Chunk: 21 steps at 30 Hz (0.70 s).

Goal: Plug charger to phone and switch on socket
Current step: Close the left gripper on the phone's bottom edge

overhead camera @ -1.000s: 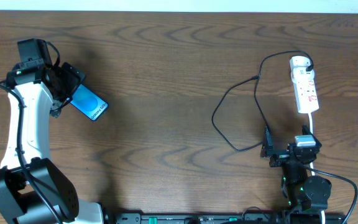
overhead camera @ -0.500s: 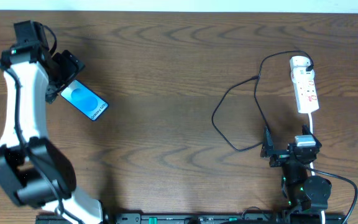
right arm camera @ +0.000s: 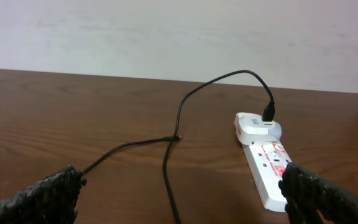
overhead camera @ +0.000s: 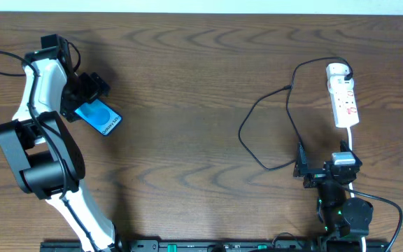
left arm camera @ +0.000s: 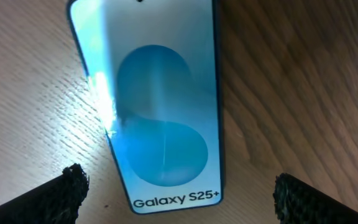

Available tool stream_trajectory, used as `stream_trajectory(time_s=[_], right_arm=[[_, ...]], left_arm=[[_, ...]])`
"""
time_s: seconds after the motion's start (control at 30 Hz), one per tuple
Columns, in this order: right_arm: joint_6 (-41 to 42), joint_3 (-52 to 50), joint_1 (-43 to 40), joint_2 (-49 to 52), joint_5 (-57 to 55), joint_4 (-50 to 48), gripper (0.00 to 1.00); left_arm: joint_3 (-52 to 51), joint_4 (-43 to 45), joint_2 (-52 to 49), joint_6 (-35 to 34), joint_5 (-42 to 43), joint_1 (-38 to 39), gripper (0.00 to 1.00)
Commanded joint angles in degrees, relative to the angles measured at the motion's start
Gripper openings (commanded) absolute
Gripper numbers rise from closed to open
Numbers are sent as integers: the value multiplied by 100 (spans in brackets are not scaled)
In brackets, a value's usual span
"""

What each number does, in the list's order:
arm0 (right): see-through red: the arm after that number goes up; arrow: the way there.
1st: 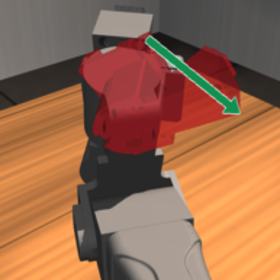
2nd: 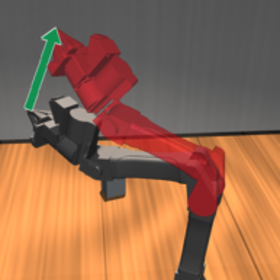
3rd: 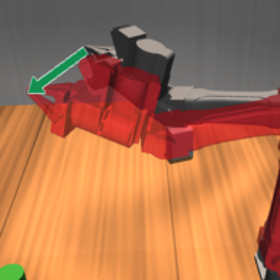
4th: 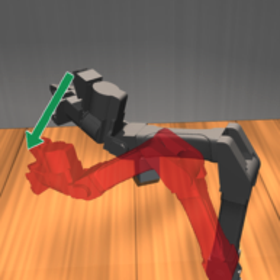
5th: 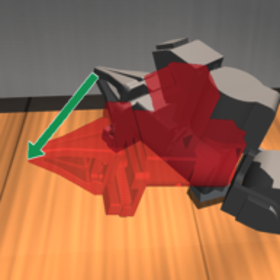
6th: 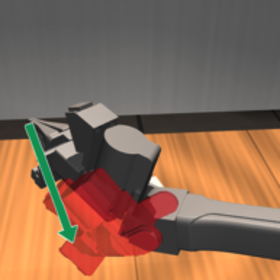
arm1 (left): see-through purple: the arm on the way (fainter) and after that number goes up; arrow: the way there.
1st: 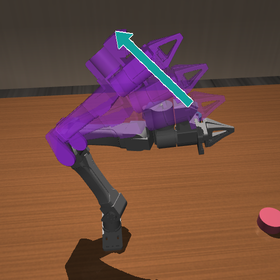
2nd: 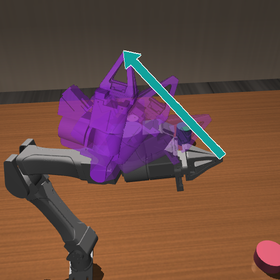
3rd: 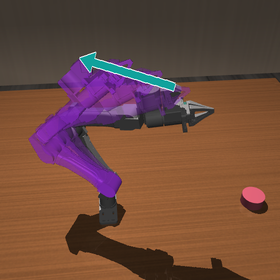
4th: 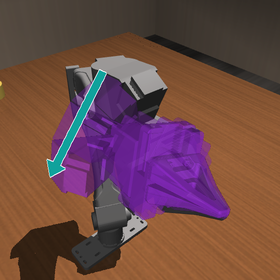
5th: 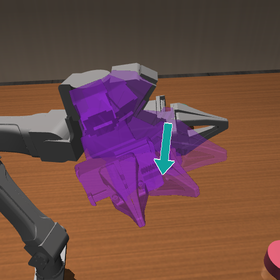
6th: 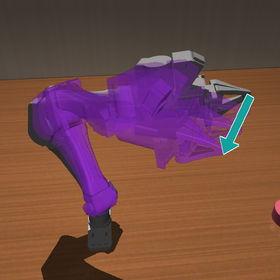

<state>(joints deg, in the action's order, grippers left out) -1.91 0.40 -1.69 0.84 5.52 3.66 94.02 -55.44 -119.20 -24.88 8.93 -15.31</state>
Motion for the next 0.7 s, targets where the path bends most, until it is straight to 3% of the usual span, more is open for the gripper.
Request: stream_trajectory(time_s=[0.0,0.67], right_arm=[[57,-9,-15,-46,-24,24,99],[57,-9,-15,-46,-24,24,99]], left_arm=[[98,48,-74,170,52,11,98],[-15,352,-199,-111,-254,4,98]])
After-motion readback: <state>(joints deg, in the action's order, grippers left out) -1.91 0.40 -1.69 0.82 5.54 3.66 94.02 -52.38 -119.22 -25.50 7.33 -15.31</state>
